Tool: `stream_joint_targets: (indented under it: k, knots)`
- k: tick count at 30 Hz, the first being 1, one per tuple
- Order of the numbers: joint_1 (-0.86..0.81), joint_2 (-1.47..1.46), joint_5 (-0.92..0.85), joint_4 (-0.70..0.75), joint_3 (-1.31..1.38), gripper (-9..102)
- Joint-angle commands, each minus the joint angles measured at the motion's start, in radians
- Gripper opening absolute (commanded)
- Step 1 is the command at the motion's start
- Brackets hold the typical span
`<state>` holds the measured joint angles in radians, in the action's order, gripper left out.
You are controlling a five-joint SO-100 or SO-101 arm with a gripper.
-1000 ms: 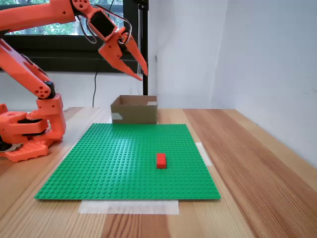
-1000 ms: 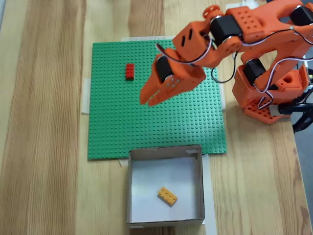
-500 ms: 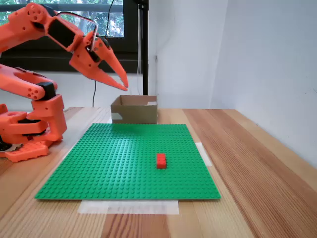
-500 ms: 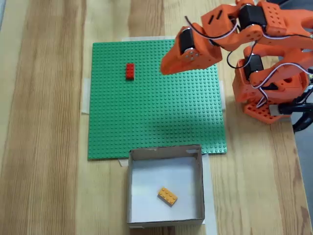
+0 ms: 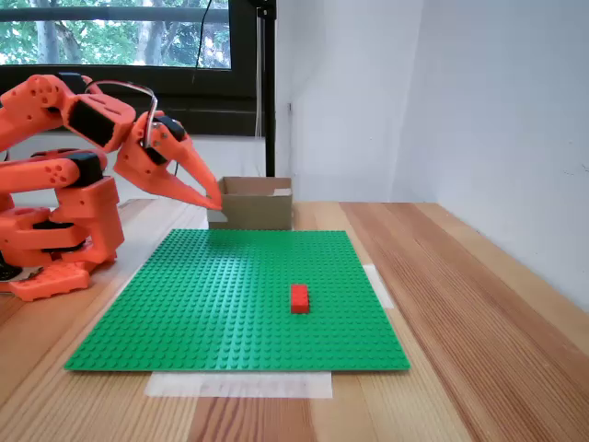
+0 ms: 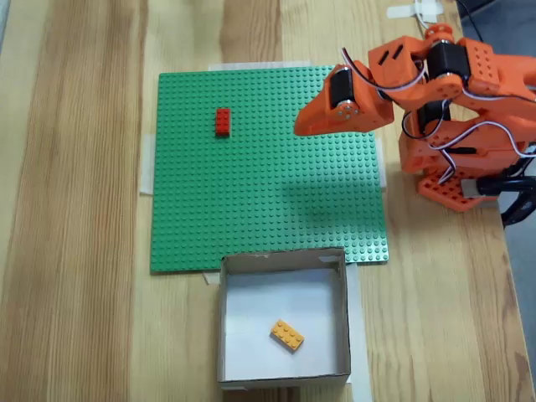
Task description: Pick the yellow lego block and put it in the box.
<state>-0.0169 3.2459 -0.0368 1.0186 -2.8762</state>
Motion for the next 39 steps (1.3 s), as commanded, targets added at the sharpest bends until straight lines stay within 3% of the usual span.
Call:
stream_joint_targets:
  k: [1, 18, 39]
  knots:
    - [-0.018, 0.017, -0.012, -0.029, -0.046, -1]
    - [-0.011, 0.017, -0.015, -0.235, -0.311, -1]
    - [0.023, 0.017, 0.008, -0.218, -0.311, -1]
